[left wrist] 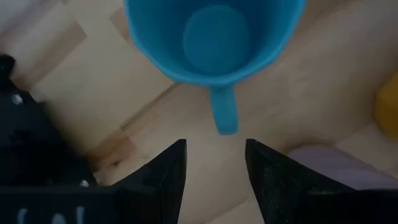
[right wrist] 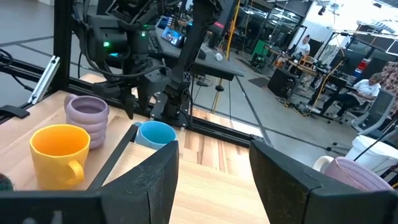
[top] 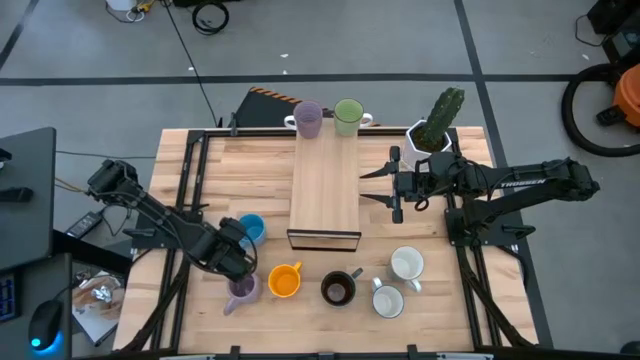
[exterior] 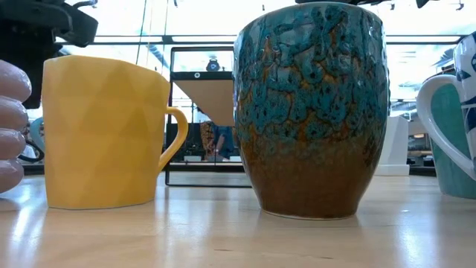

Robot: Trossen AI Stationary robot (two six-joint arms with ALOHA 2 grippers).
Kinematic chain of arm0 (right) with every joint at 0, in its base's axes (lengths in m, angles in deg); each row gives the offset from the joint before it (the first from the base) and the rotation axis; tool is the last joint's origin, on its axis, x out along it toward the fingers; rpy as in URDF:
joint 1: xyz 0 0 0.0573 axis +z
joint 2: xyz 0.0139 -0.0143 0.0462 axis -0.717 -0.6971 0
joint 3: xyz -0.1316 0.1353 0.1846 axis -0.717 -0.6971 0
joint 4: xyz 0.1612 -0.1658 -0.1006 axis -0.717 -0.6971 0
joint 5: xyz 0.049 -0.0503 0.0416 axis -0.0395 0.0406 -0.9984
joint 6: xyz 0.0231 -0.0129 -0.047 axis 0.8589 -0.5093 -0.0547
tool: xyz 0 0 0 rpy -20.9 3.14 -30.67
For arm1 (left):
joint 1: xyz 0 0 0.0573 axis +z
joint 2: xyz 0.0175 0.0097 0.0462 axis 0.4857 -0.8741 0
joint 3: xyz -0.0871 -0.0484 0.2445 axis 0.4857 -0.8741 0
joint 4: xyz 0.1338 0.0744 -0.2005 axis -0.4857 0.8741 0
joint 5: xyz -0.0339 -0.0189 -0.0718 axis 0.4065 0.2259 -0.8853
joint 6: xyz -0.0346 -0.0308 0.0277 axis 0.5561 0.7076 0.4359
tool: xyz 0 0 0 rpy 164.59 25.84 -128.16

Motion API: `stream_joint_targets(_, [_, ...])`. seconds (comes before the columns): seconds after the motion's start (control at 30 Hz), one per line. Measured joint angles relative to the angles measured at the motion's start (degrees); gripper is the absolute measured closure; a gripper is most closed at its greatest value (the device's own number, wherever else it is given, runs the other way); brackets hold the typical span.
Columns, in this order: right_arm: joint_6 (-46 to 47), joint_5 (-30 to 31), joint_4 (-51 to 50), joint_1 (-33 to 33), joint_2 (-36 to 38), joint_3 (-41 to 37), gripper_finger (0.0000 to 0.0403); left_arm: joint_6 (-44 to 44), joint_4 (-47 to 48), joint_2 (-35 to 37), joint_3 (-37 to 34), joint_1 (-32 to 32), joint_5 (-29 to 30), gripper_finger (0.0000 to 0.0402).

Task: Place coffee mugs
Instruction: Put the light blue mug on the shelf

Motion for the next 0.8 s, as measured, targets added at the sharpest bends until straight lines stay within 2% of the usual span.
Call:
stream_joint_targets(0.4, [0.02, -0.02, 0.51, 0.02, 0.0, 0.0, 0.02, 1.48, -3.38, 0.0, 0.0, 1.65, -4.52, 0.023])
stream_joint_targets(0.67, [-0.01, -0.04, 0.68, 0.02, 0.0, 0.0, 0.02, 0.62, -3.49, 0.0, -0.01, 4.82, -3.61, 0.023])
stream_joint_targets(0.8, [-0.03, -0.04, 0.44, 0.02, 0.0, 0.0, 0.02, -0.69, -5.59, 0.0, -2.21, 5.43, -3.17, 0.023])
